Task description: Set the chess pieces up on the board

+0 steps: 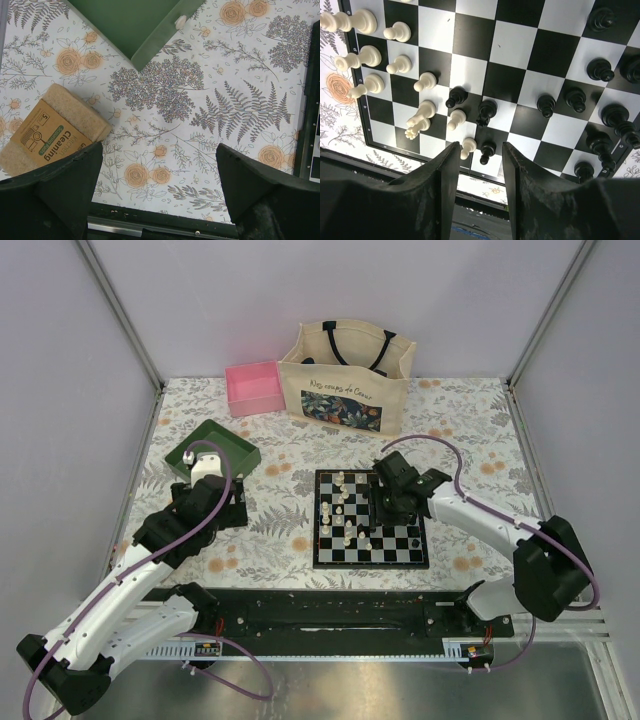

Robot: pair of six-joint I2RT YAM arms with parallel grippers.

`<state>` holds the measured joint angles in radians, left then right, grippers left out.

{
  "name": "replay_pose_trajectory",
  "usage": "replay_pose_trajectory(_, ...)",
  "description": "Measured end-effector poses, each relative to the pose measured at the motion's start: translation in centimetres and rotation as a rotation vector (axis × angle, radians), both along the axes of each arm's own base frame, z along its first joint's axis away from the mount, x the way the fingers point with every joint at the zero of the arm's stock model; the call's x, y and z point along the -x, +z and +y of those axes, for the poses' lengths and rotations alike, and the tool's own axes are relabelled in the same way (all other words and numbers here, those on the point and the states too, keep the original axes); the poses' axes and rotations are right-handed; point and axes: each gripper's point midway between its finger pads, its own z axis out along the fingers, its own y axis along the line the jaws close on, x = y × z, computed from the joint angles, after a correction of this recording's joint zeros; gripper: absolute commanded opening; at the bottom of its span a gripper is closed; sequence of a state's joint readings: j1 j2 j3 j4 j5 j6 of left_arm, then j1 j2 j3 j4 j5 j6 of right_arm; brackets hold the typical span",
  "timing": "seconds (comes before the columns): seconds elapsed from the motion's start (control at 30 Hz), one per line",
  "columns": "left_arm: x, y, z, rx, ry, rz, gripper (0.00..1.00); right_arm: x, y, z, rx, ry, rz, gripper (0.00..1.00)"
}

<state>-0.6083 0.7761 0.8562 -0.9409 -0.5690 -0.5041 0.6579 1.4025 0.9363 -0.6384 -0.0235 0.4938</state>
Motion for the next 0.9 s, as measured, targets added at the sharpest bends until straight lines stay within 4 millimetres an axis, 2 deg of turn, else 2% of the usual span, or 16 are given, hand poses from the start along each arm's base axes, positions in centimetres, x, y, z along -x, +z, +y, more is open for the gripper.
replay_pose_trajectory(0.3,0.0,0.0,0.0,0.0,0.001,0.0,0.99,-1.0,-1.5,0.5,0.051,0.003,0.011,0.44)
replay_pose_trajectory(0.6,0.0,0.0,0.0,0.0,0.001,0.0,0.99,-2.0,-1.9,0.8,0.092,0.009,0.003,0.41)
replay_pose_trajectory(0.9,0.0,0.0,0.0,0.0,0.001,0.0,0.99,-2.1,-2.7,0.6,0.125,0.013,0.015,0.39)
